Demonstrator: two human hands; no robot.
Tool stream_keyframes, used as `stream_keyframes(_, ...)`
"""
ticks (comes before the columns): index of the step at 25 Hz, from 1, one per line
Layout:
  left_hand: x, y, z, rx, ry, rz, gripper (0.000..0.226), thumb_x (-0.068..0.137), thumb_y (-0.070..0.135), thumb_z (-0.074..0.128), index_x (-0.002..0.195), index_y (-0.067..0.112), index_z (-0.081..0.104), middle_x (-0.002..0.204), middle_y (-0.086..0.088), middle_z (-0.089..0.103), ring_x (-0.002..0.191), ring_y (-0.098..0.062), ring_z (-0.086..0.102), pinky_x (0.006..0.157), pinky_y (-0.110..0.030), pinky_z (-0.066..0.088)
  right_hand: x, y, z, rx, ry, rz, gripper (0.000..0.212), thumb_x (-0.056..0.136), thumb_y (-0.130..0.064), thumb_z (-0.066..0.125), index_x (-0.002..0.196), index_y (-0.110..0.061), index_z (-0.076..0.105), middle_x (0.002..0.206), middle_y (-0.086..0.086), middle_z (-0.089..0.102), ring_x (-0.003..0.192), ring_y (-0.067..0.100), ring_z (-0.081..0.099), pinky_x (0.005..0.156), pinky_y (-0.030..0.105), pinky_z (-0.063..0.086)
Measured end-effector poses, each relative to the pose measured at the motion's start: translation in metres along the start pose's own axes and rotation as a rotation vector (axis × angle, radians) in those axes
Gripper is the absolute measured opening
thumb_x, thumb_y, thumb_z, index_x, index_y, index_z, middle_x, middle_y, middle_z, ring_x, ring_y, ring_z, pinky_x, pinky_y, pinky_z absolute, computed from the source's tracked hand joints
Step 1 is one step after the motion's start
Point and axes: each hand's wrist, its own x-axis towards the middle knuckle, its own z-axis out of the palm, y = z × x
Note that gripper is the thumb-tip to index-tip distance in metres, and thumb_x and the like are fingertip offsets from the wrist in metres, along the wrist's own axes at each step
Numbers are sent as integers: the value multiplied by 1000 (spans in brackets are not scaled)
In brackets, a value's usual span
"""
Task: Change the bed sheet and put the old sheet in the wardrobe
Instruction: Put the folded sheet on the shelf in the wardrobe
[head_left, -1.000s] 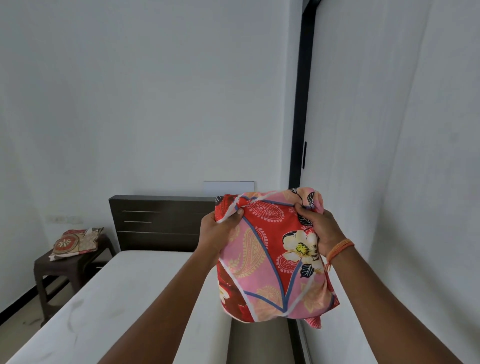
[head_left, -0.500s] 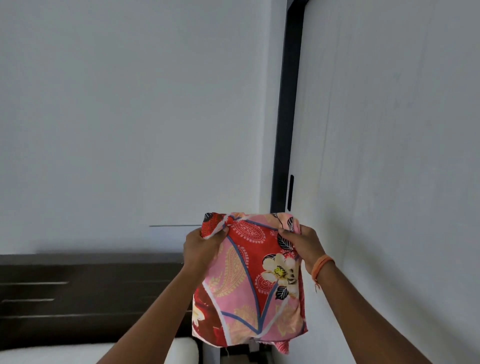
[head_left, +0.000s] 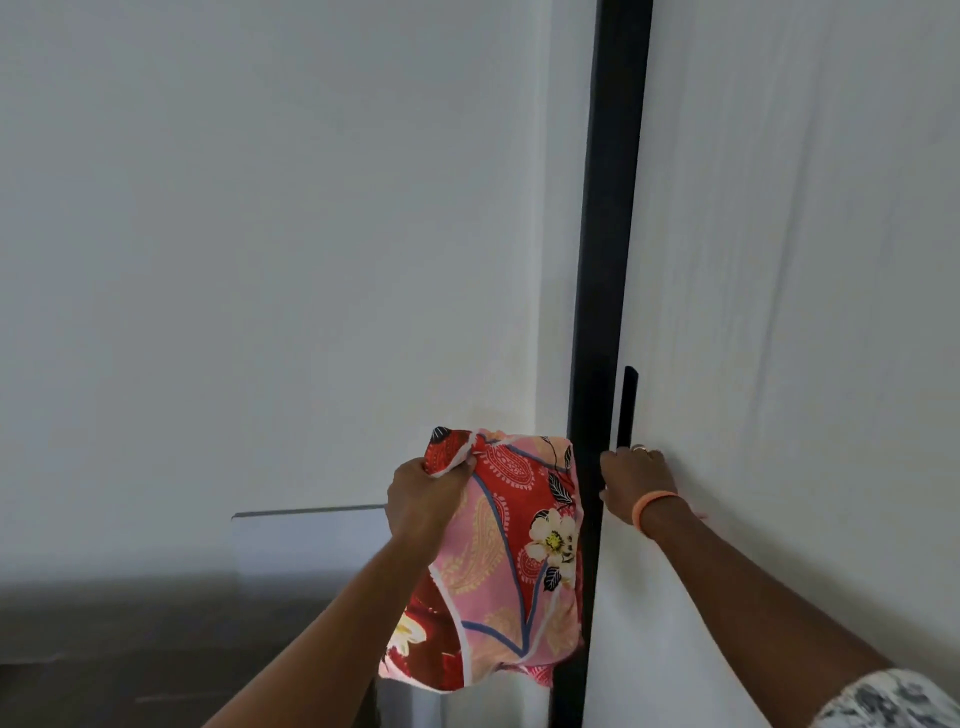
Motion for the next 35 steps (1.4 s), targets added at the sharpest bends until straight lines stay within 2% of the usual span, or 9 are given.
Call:
stream_keyframes(4,63,5,43,-22,5,-6,36,81,54,71,97,22,68,80,8,68,69,-12,65,58,-25,48,76,27,30,-613,-4,-96,40,90,-34,62,126,-16,61,137,15,53,137,39,36,117,55,14)
stream_keyframes(7,95,2,69,-20,-53,-18,39,82,54,71,103,20,69,86,5,70,72,-13,66,60,-25,50,103,27,39,-836,-52,-109,32,92,-37,58,114,-16,67,116,13,62,119,37,49,110,54,24)
stream_keyframes(11,125,1,100,-52,-115,-27,43,81,55,71,105,20,70,91,3,72,77,-17,68,75,-33,56,117,22,46,-743,-8,-54,30,95,-31,50,116,-16,66,119,11,60,121,34,45,104,49,28)
stream_keyframes(18,155,-6,150,-21,-320,86,41,84,58,66,107,24,66,92,6,69,72,-10,63,72,-29,49,99,4,34,-581,-35,164,29,96,-25,45,118,-18,63,121,8,60,121,30,46,101,45,28)
stream_keyframes(24,171,-7,173,12,-512,273,41,84,59,65,109,26,66,99,8,70,69,-3,59,70,-24,46,63,-25,16,-415,-33,532,22,94,-27,48,90,-21,69,93,2,71,107,27,55,93,43,31)
stream_keyframes(26,174,-3,179,19,-600,331,42,83,59,67,110,26,66,98,9,69,71,-3,60,71,-24,49,53,-32,17,-272,15,607,24,95,-36,48,80,-23,61,84,-1,71,90,23,64,79,35,40)
stream_keyframes(29,172,10,189,-27,-818,440,38,82,50,72,113,27,68,106,5,72,88,-12,68,87,-38,56,49,-33,26,253,119,612,34,89,-58,51,87,-25,59,82,-7,66,77,17,65,65,28,48)
stream_keyframes(32,165,33,189,-180,-1056,440,26,84,32,75,108,28,67,104,1,73,94,-19,70,85,-38,59,50,-33,47,883,379,642,41,84,-56,64,106,-23,57,102,-11,67,91,8,63,81,32,51)
stream_keyframes(35,165,69,178,-282,-1403,366,22,88,16,71,107,26,66,102,-2,75,93,-21,73,80,-34,60,39,-17,56,1393,656,662,66,68,-56,81,119,-20,60,114,0,71,104,18,68,94,47,53)
